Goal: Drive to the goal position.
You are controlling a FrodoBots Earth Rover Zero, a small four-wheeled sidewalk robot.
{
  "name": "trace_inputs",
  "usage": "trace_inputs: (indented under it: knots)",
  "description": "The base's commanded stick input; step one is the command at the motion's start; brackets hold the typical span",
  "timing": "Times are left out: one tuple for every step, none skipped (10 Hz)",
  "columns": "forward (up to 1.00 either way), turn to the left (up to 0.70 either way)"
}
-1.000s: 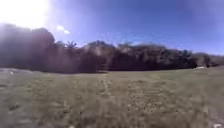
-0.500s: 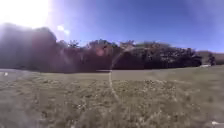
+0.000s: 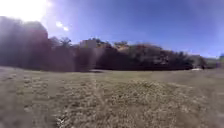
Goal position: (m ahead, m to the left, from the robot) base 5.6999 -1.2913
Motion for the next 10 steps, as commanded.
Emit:
trace_inputs:
  knots:
    - [1.0,-0.4]
    - [1.0,-0.4]
    - [1.0,0.03]
    - [1.0,0.09]
    - [1.0,0.02]
    - [1.0,0.07]
    - [1.0,0.02]
    - [1.0,0.0]
    - [1.0,0.03]
    - [1.0,0.0]
